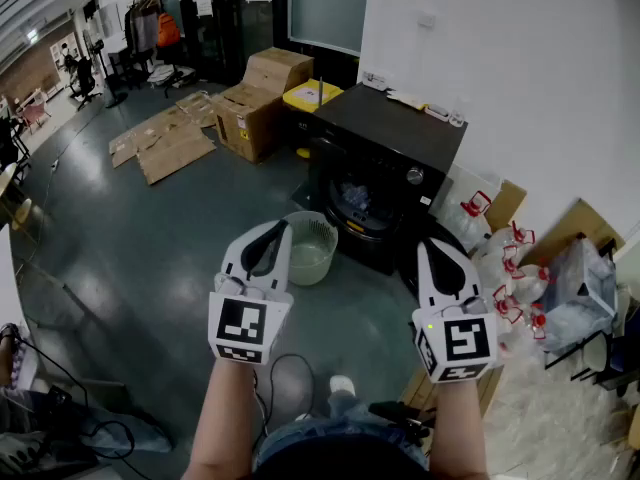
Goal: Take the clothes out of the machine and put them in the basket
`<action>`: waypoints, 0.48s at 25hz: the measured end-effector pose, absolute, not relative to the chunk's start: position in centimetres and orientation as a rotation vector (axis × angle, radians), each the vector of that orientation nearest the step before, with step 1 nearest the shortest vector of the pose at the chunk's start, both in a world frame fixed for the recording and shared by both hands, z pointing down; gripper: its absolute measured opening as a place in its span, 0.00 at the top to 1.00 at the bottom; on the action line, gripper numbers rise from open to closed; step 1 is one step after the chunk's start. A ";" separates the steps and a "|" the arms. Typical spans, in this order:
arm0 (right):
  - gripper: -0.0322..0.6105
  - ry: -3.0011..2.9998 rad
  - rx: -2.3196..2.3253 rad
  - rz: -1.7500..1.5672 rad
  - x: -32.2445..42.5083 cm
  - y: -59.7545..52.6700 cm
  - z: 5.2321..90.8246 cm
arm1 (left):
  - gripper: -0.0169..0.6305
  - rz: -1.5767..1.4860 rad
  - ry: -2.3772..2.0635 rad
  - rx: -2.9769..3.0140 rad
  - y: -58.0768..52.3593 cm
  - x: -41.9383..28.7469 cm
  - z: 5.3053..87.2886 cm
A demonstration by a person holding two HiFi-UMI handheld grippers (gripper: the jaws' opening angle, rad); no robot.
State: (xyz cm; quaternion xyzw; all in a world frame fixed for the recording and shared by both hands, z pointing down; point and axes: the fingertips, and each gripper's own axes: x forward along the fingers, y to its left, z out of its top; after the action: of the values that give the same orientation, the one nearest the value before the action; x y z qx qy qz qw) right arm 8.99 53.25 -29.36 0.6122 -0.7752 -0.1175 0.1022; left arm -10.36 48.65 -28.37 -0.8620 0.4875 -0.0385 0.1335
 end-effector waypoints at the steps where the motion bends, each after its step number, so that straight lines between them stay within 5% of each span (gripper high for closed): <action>1: 0.95 -2.291 1.809 -0.344 8.8 53.3 -29.4 | 0.97 -0.113 1.417 -2.493 48.7 -10.7 -28.5; 12: 0.95 -2.306 1.847 -0.304 6.4 55.5 -30.3 | 0.97 -0.127 1.422 -2.466 51.3 -13.6 -29.6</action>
State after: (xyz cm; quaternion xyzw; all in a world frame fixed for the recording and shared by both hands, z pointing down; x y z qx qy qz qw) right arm 6.36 55.52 -30.28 0.6197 -0.7735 -0.1020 0.0854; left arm -13.63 51.26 -29.59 -0.8563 0.4936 -0.0442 0.1457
